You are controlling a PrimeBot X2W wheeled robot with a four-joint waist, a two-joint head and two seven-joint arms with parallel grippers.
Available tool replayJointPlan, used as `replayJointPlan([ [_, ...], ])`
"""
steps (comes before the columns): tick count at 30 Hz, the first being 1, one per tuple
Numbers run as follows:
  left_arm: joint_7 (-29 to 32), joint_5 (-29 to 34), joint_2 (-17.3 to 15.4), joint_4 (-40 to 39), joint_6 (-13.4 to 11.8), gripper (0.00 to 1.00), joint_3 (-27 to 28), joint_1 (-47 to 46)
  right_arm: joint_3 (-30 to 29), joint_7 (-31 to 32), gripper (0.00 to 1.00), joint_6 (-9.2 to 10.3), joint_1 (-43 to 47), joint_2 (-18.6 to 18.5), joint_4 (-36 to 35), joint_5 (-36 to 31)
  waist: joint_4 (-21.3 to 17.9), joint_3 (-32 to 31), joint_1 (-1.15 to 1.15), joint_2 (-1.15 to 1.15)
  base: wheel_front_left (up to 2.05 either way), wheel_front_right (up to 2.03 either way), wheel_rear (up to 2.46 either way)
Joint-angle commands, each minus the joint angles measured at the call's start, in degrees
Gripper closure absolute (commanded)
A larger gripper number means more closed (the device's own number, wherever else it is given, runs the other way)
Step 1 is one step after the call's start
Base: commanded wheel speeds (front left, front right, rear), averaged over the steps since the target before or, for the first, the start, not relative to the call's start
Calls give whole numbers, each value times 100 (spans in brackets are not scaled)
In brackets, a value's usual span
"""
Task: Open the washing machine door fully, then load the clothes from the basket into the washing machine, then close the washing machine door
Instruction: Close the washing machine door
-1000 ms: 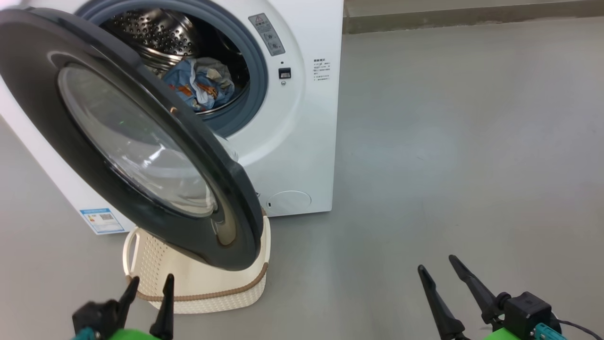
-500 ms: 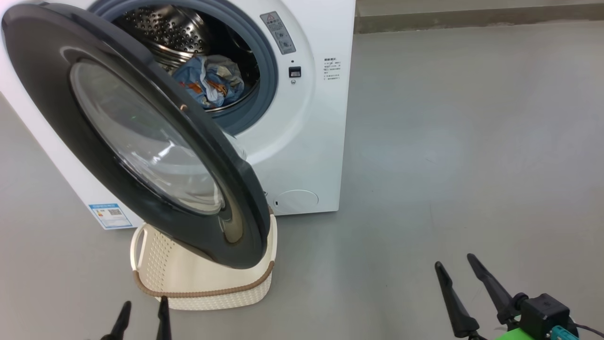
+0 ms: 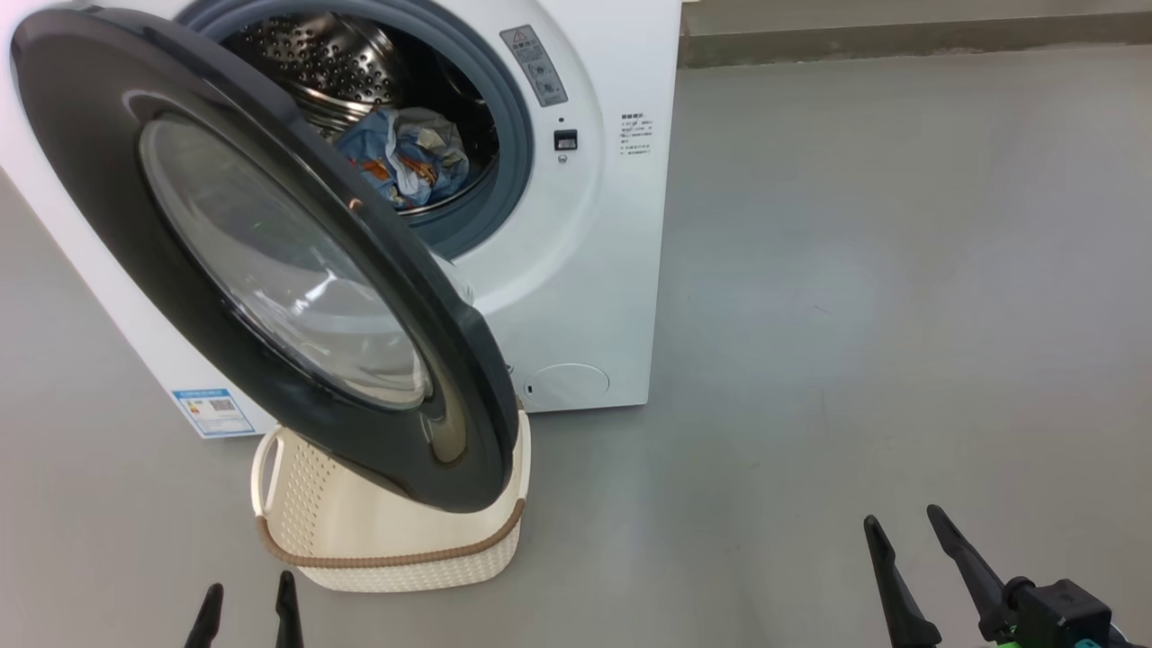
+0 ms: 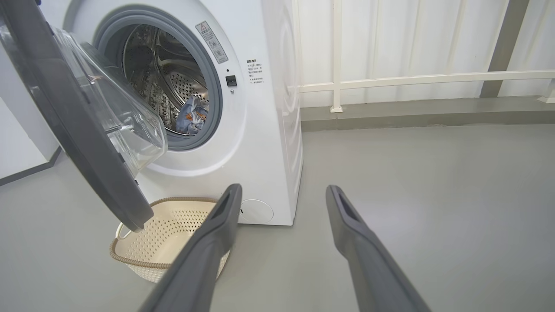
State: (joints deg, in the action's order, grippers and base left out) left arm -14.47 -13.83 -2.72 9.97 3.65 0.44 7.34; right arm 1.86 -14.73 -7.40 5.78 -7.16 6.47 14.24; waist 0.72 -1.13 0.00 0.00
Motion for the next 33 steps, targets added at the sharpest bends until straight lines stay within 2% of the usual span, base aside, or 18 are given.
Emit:
replayJointPlan([
  [1, -52, 86, -21, -149, 24, 0, 207, -115, 98, -27, 19, -9, -104, -48, -108, -31, 1, 3, 0, 0, 0, 0, 0],
  [3, -52, 53, -19, -133, 27, 0, 195, -119, 81, -27, 98, -9, -113, -46, -62, -77, 4, 6, 0, 0, 0, 0, 0],
  [4, -52, 34, -19, -128, 22, 0, 181, -121, 84, -27, 100, -9, -122, -42, -53, -90, 5, 9, 0, 0, 0, 0, 0],
  [12, -52, -56, -17, -128, -61, 0, 46, -125, 182, -27, 100, -9, -346, -26, -123, -123, 64, 37, 0, 0, 0, 0, 0],
  [19, -52, -68, -17, -119, -86, 0, -50, -138, 541, -27, 100, -9, -986, -76, -669, -139, 168, 83, 0, 0, 0, 0, 0],
  [27, -52, -122, -16, -60, -82, 0, -229, -273, 1531, -27, 100, -9, -2110, -75, -1424, -113, 452, 124, 0, 0, 0, 0, 0],
  [33, -52, -236, -16, -22, -106, 0, -453, -349, 2445, -27, 100, -9, -2614, 62, -1294, 80, 783, 162, 0, 0, 0, 0, 0],
])
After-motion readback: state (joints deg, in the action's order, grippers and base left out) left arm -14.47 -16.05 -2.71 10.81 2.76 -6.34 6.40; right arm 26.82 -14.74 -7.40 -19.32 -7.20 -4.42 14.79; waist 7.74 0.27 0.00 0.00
